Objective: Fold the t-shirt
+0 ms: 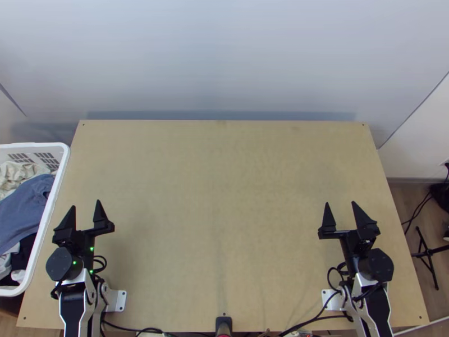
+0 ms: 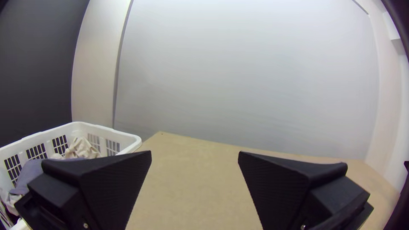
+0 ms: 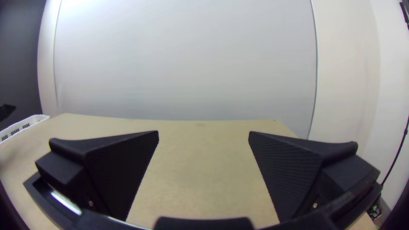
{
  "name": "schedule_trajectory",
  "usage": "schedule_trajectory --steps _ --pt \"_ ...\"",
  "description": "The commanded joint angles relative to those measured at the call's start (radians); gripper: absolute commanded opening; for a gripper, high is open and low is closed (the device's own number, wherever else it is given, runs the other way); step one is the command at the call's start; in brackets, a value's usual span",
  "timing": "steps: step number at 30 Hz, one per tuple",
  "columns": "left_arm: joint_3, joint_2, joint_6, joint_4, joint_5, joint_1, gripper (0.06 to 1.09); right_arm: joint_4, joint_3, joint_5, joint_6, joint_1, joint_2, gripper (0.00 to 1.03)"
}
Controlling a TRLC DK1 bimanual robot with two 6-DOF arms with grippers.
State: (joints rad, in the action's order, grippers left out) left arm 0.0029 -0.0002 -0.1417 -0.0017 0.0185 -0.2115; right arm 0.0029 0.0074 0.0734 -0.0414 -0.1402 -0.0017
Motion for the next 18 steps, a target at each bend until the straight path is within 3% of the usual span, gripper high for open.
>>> schedule_trajectory --steps 1,18 --pt "0.000 0.000 0.001 0.000 0.000 0.000 1.05 0.000 0.000 0.000 0.000 -0.001 0.000 0.98" --pt "0.000 0.000 -0.025 0.000 0.000 0.006 1.05 0.000 0.000 0.000 0.000 -0.001 0.000 0.98"
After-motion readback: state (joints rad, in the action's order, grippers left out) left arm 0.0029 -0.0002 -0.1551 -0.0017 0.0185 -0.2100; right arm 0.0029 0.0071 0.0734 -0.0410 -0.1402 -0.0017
